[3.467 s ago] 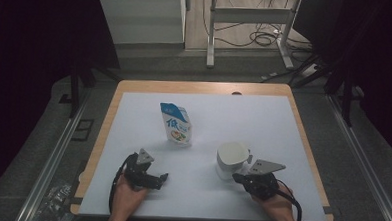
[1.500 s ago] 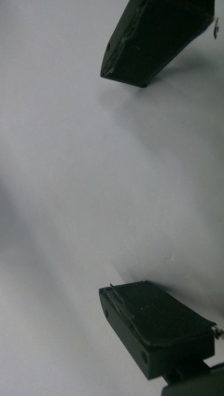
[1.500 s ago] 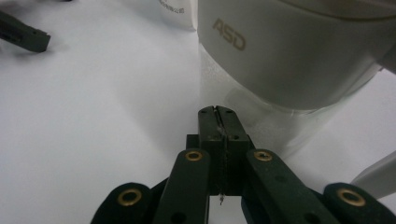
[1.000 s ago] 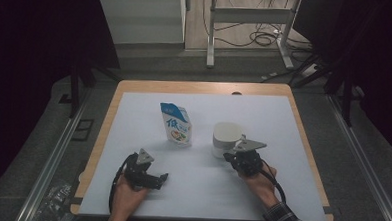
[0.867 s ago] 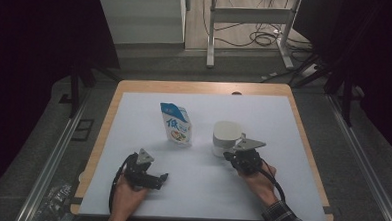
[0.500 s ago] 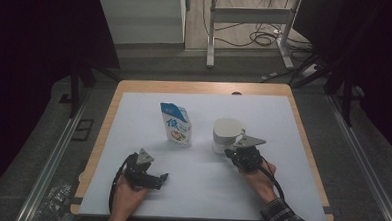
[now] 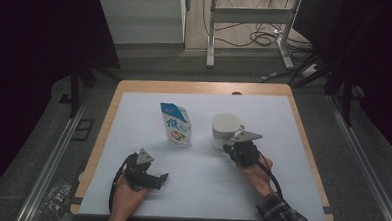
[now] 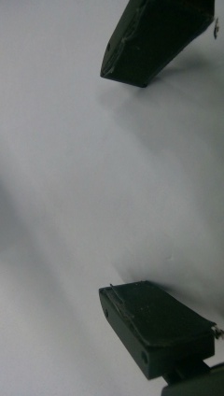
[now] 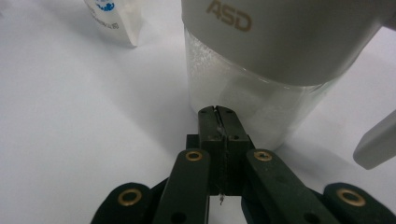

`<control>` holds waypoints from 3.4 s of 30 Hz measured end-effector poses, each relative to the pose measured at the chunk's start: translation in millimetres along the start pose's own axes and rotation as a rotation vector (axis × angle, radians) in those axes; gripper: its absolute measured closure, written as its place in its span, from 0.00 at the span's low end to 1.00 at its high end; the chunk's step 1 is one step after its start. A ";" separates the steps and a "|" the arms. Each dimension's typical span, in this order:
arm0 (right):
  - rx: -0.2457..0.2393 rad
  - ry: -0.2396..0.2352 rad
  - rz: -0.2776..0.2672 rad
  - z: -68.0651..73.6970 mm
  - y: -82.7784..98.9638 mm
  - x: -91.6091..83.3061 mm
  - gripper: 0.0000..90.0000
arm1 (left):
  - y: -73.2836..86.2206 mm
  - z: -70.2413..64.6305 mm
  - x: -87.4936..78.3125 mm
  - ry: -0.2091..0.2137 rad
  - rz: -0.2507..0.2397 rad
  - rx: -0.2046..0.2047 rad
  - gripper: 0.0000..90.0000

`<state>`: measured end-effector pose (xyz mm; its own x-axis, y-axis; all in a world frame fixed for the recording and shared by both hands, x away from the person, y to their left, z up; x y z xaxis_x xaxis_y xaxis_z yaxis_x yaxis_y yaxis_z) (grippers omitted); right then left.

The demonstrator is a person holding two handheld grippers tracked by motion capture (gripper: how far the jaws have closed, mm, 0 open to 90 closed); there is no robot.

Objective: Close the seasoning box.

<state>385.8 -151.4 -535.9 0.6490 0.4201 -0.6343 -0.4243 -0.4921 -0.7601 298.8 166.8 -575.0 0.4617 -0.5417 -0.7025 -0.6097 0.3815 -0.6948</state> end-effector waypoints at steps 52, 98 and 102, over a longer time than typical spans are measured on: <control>-0.012 0.005 0.028 7.7 -0.6 -21.0 0.58 | 0.1 -0.1 0.0 0.000 0.000 0.001 0.01; 0.009 0.028 -0.026 -12.6 27.8 -97.5 0.32 | 0.0 -0.1 0.0 -0.001 -0.001 0.001 0.01; 0.001 0.051 -0.023 -16.8 34.7 -103.9 0.32 | 0.0 -0.1 0.0 -0.001 -0.001 0.000 0.01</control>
<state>314.3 -225.0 -494.0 0.6899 0.3922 -0.6085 -0.4093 -0.4820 -0.7747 298.7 166.7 -575.1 0.4627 -0.5416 -0.7019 -0.6090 0.3812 -0.6955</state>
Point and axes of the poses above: each handheld gripper's, and its own axes: x roughly forward along the jaws, y roughly out of its underside, z roughly to its left, the point moved 3 cm from there along x, roughly forward along the jaws, and after that the axes turned 9 degrees about y, right-handed, at the moved point
